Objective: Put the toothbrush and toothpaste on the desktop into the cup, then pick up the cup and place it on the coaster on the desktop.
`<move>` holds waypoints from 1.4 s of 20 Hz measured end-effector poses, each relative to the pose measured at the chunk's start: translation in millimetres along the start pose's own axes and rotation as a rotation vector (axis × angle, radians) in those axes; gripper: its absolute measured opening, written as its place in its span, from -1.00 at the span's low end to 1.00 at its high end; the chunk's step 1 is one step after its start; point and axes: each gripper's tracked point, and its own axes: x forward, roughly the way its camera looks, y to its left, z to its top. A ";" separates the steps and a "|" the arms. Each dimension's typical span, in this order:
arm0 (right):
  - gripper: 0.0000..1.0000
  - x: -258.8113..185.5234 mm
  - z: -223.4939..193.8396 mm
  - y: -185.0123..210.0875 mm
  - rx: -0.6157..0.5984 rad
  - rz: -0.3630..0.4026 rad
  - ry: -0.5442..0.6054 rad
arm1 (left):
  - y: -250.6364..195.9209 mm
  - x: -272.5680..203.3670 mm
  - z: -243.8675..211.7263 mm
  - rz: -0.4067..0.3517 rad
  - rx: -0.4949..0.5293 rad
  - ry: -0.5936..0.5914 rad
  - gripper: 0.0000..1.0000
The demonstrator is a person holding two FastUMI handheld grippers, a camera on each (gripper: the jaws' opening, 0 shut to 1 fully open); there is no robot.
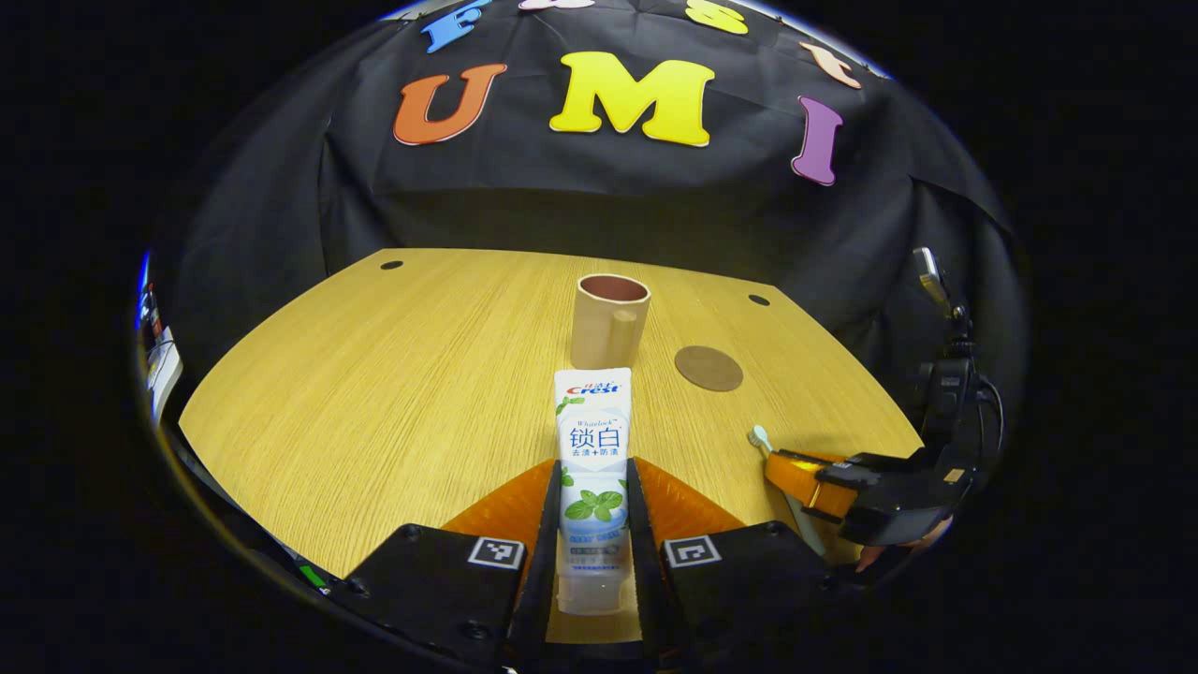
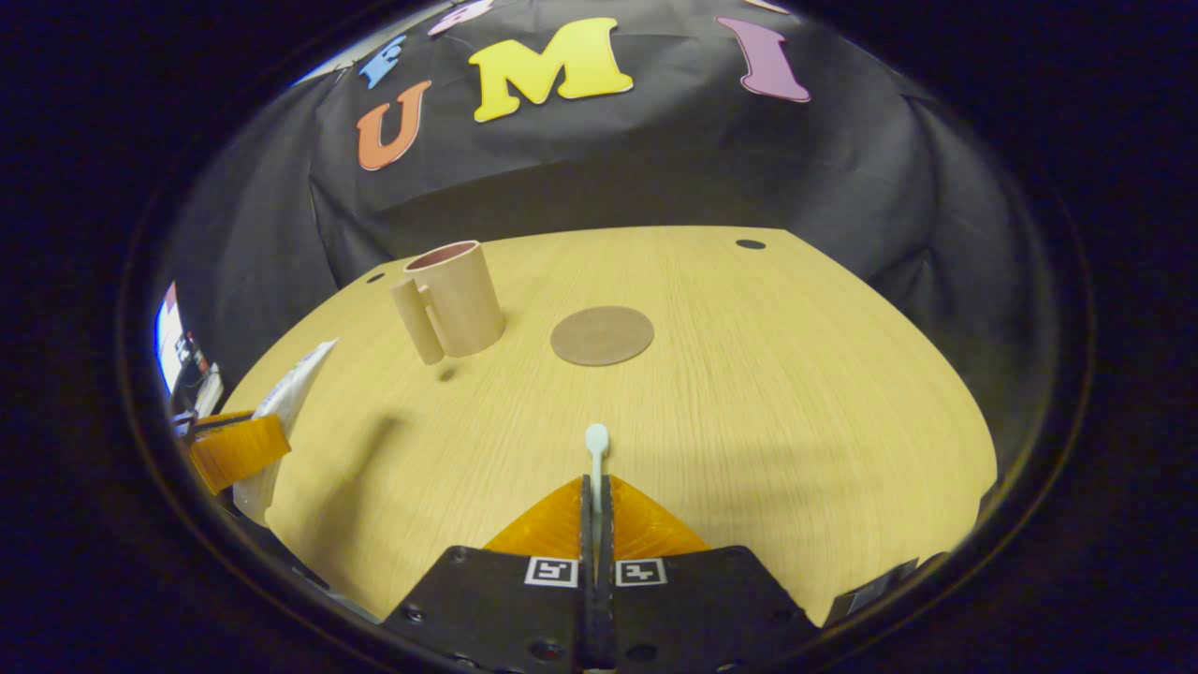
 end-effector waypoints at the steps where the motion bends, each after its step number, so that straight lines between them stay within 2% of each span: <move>1: -1.00 -1.4 1.1 0.4 0.009 0.013 -0.002 | 0.6 2.0 12.4 -0.003 0.004 -0.026 -0.27; 2: -1.00 -4.2 3.4 0.1 0.014 0.022 -0.011 | -1.0 6.4 28.6 -0.010 0.005 -0.060 -0.19; 7: -1.00 -34.0 21.7 -8.0 -0.010 0.042 -0.100 | -8.0 22.9 121.5 -0.018 0.036 -0.269 -0.20; 11: -1.00 -62.5 32.1 -22.6 -0.016 0.042 -0.167 | -6.2 71.6 173.0 -0.027 0.025 -0.415 -0.21; 14: -1.00 -83.6 41.0 -36.5 -0.002 0.038 -0.223 | -8.7 114.6 187.2 -0.071 0.018 -0.460 -0.21; 18: -1.00 -94.7 53.9 -59.4 0.008 -0.012 -0.284 | -5.3 146.3 189.7 -0.063 0.025 -0.465 -0.20; 20: -1.00 -91.2 51.2 -62.0 0.020 -0.013 -0.274 | -10.2 153.6 190.4 -0.077 0.023 -0.464 -0.27; 21: -1.00 -89.1 50.0 -62.4 0.023 -0.009 -0.269 | -9.9 155.3 190.9 -0.077 0.021 -0.470 -0.17; 28: -1.00 -87.8 53.3 -68.0 0.039 -0.029 -0.287 | -6.0 161.1 185.9 -0.071 0.019 -0.448 -0.14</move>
